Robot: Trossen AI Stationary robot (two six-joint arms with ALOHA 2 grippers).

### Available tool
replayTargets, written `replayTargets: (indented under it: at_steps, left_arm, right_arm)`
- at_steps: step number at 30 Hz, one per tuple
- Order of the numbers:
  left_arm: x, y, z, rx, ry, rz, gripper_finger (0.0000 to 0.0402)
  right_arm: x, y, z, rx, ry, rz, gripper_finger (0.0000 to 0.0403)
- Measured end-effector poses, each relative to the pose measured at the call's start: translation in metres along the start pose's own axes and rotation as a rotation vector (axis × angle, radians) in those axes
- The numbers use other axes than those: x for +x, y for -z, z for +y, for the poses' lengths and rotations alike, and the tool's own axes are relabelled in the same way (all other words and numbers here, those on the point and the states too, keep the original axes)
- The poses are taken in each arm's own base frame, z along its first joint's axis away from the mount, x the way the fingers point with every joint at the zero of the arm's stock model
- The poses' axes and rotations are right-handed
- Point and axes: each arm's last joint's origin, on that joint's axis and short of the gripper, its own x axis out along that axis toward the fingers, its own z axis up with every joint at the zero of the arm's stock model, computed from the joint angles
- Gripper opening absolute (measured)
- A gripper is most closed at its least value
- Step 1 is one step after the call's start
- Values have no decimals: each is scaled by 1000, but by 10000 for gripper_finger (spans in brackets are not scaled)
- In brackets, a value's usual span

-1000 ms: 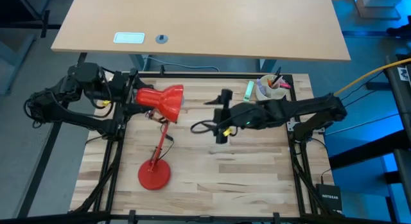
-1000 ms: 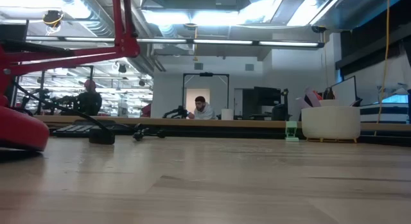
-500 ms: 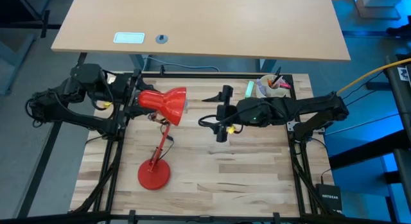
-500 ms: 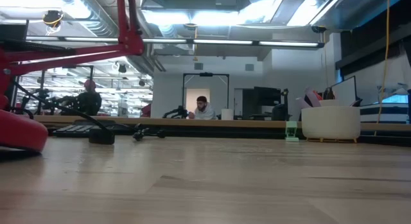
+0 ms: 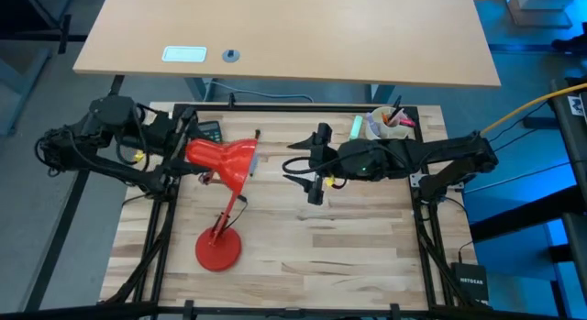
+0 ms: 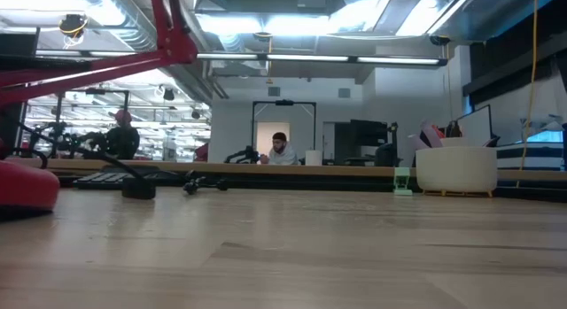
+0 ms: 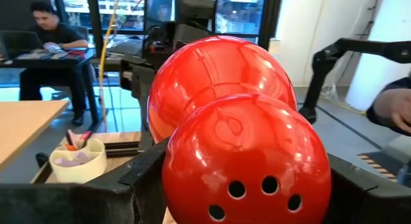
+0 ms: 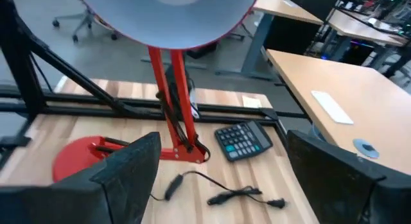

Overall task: Screw lightbulb
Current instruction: Insert the white lightbulb into the red desk lamp

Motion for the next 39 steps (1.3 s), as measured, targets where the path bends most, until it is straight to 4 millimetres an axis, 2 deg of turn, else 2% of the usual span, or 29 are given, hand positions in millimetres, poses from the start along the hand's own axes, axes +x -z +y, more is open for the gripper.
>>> replayTargets:
  at_steps: [6,11,15,21,24,33,37,39]
  left_arm:
    - [-5,1,-5,2,13,6,266]
    - [-4,1,-8,-6,32,5,266]
    - [-4,1,-10,-9,45,8,266]
    - [-4,1,-10,-26,46,5,266]
    - [-4,1,-10,-27,45,5,266]
    - [-2,0,-10,-26,46,2,266]
    - [-2,0,-10,-32,46,0,266]
    - [-2,0,-10,-45,46,2,266]
  right_arm:
    - [13,-2,8,-10,-57,-63,337]
    - [31,3,20,-115,-66,-75,337]
    - [37,-1,30,-280,14,-144,337]
    - [27,-15,51,-626,173,-242,337]
    - [25,-20,50,-683,241,-259,337]
    - [30,-22,36,-742,297,-249,337]
    - [35,-17,41,-870,265,-231,337]
    - [43,-13,46,-955,271,-211,337]
